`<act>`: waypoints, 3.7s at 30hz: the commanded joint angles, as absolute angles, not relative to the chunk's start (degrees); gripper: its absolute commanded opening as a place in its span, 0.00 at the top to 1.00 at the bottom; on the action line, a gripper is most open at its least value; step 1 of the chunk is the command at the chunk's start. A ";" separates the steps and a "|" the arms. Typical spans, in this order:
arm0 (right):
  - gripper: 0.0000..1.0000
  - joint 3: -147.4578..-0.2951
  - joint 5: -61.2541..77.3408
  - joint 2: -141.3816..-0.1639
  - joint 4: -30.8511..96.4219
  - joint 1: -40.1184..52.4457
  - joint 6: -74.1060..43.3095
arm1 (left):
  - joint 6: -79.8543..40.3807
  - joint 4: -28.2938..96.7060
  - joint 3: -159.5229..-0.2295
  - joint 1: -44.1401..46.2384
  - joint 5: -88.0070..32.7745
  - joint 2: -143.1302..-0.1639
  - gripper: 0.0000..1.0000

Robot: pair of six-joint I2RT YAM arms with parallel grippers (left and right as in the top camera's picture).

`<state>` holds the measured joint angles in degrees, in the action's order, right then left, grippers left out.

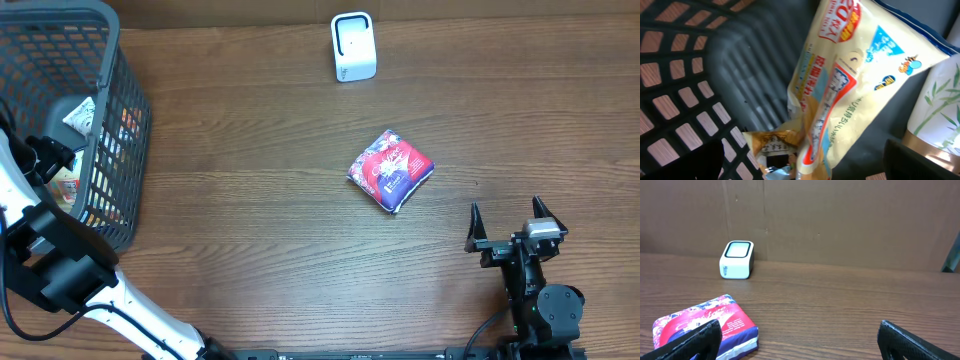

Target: Scan the item barcode

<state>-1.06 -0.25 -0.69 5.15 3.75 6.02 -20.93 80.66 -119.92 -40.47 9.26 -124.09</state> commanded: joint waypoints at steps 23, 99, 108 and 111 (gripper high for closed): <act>0.00 -0.47 -0.36 -0.16 4.82 3.46 6.26 | -22.39 82.37 -120.16 -40.47 -0.08 -123.85 0.07; 0.00 -0.47 -0.34 -0.16 4.82 3.46 6.26 | -21.43 81.54 -120.16 -40.45 1.28 -124.07 0.06; 0.00 -0.47 -0.36 -0.16 4.82 3.46 6.24 | -25.61 80.75 -119.63 -40.88 7.05 -125.01 0.05; 0.00 -0.47 -0.34 -0.16 4.82 3.46 6.26 | -25.78 79.37 -117.25 -40.88 7.60 -125.27 0.06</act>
<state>-1.06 -0.25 -0.69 5.17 3.75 6.04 -23.92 80.25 -119.44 -40.60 5.63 -124.09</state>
